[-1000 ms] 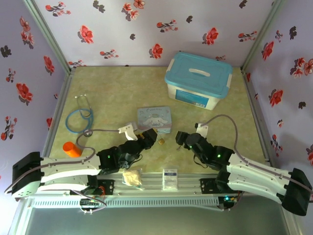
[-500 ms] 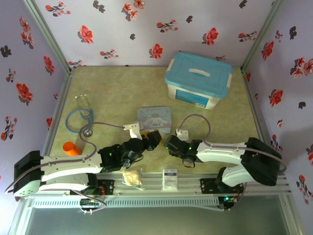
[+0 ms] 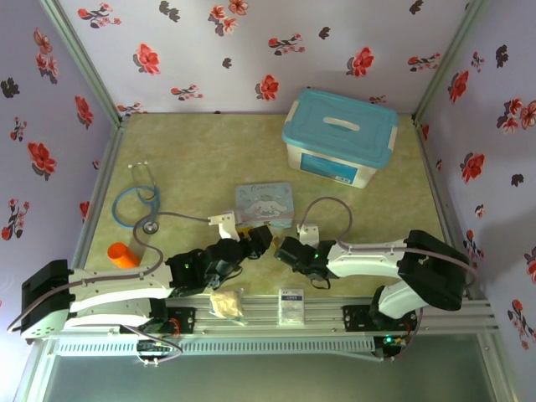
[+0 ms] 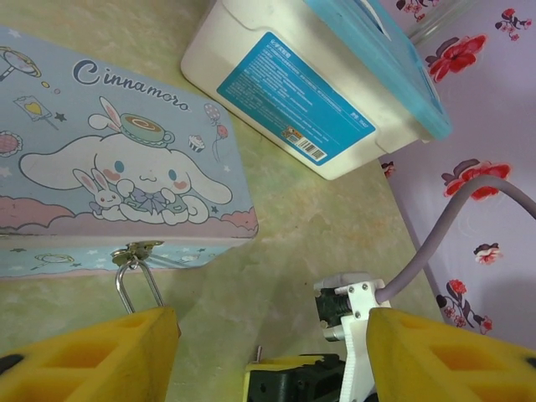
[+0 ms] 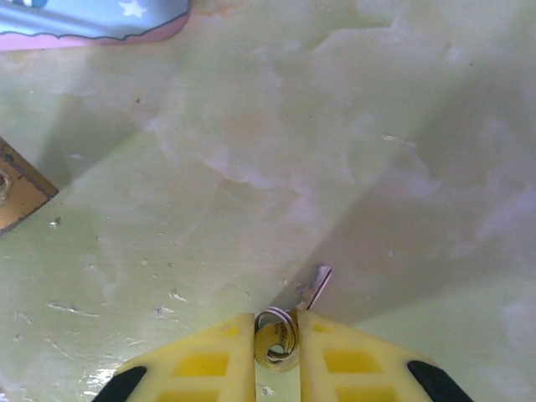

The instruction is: Unlock a padlock with a key

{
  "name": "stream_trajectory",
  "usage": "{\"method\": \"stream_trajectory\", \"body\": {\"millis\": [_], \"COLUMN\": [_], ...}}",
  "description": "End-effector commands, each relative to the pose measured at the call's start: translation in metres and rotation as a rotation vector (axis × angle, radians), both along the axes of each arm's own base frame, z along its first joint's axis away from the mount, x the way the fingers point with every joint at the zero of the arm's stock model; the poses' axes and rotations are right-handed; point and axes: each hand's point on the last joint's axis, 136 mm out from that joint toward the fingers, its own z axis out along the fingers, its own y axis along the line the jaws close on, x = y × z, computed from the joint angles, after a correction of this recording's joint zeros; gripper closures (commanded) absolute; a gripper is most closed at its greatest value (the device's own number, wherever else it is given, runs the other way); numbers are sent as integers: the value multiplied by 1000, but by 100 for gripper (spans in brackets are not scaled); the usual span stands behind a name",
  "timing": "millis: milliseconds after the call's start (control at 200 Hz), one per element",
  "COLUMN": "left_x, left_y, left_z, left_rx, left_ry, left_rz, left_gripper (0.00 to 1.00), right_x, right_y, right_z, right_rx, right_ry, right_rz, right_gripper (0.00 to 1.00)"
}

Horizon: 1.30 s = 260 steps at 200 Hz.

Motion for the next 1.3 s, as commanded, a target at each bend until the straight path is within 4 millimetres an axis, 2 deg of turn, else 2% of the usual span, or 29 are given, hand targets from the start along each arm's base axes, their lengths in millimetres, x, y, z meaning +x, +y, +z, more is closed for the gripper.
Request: {"method": "stream_trajectory", "body": {"millis": [0, 285, 385, 455, 515, 580, 675, 765, 925, 1150, 1295], "left_x": [5, 6, 6, 6, 6, 6, 7, 7, 8, 7, 7], "left_y": [7, 10, 10, 10, 10, 10, 9, 8, 7, 7, 7], "left_z": [0, -1, -1, 0, 0, 0, -1, 1, 1, -1, -4], "left_rx": [-38, -40, -37, -40, -40, -40, -41, -44, -44, -42, -43], "left_ry": [-1, 0, -2, -3, -2, -2, -3, -4, -3, 1, 5], "left_rz": [37, 43, 45, 43, 43, 44, 46, 45, 46, 46, 48], "left_gripper": [39, 38, 38, 38, 37, 37, 36, 36, 36, 36, 36], "right_x": [-4, -11, -11, -13, -16, -16, -14, -8, 2, 2, 1], "right_y": [-21, -38, -39, -41, -46, -49, -42, -41, -41, -34, -32], "right_z": [0, -4, 1, 5, 9, 11, 14, 13, 13, -1, -7], "right_rx": [-112, -110, -88, -67, -64, -45, 45, 95, 54, 38, 36], "right_ry": [4, 24, 10, 11, 12, 6, 2, 10, 12, 44, 51], "right_rz": [-3, -7, -1, 3, -9, -19, -28, -56, -65, -41, -32], "right_gripper": [85, 88, 86, 79, 67, 59, 54, 55, 61, 63, 69]}}
